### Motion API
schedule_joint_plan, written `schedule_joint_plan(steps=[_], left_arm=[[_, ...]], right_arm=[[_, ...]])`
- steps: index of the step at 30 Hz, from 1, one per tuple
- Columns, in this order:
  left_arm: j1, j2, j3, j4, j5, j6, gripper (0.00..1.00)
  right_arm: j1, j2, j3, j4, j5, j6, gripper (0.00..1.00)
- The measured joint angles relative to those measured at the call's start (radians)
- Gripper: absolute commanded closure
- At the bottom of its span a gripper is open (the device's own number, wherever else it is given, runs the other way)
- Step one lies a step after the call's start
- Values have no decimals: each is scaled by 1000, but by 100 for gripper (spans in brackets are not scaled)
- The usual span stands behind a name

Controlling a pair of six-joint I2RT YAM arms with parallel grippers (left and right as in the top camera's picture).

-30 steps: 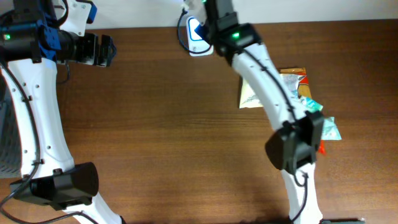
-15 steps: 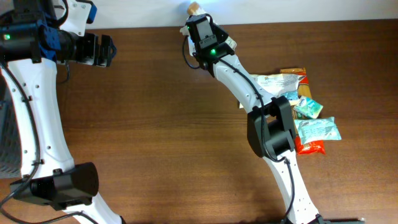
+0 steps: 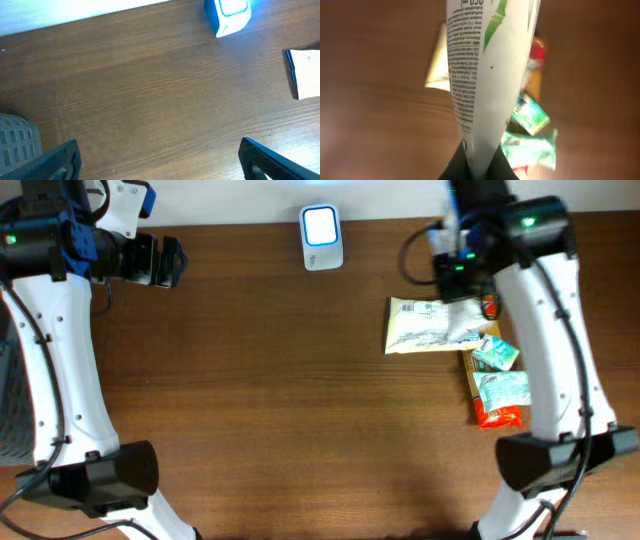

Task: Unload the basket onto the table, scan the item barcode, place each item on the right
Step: 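Lay white tube on pile at right, release right gripper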

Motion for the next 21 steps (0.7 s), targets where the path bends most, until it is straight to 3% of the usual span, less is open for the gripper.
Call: schedule_joint_plan(steps=[3,4,5,6,10,12,14,15,18,21], left_arm=[[0,0,0,0,0,0,1],[0,0,0,-1,0,0,1],[0,0,0,0,0,0,1],[0,0,0,2,0,0,1],[0,0,0,0,0,0,1],[0,0,0,0,0,0,1],[0,0,0,0,0,0,1],[0,0,0,0,0,0,1],[0,0,0,2,0,0,1],[0,0,0,0,0,0,1]], right_arm=[[-200,21,-273,58,5,118,96],[-236,27,-389,132,8,136,74],[-239,23,-454,171,7,142,38],[-238,24,-531,209,6,148,30],[-238,24,-565,217,-27,166,21],[-233,8,-486,186,-121,156,18],[-195,-105,-378,159,-188,131,16],[-156,-198,-321,143,-204,120,1],[-37,-487,-256,138,-230,114,1],[-7,-654,-251,131,-232,109,1]])
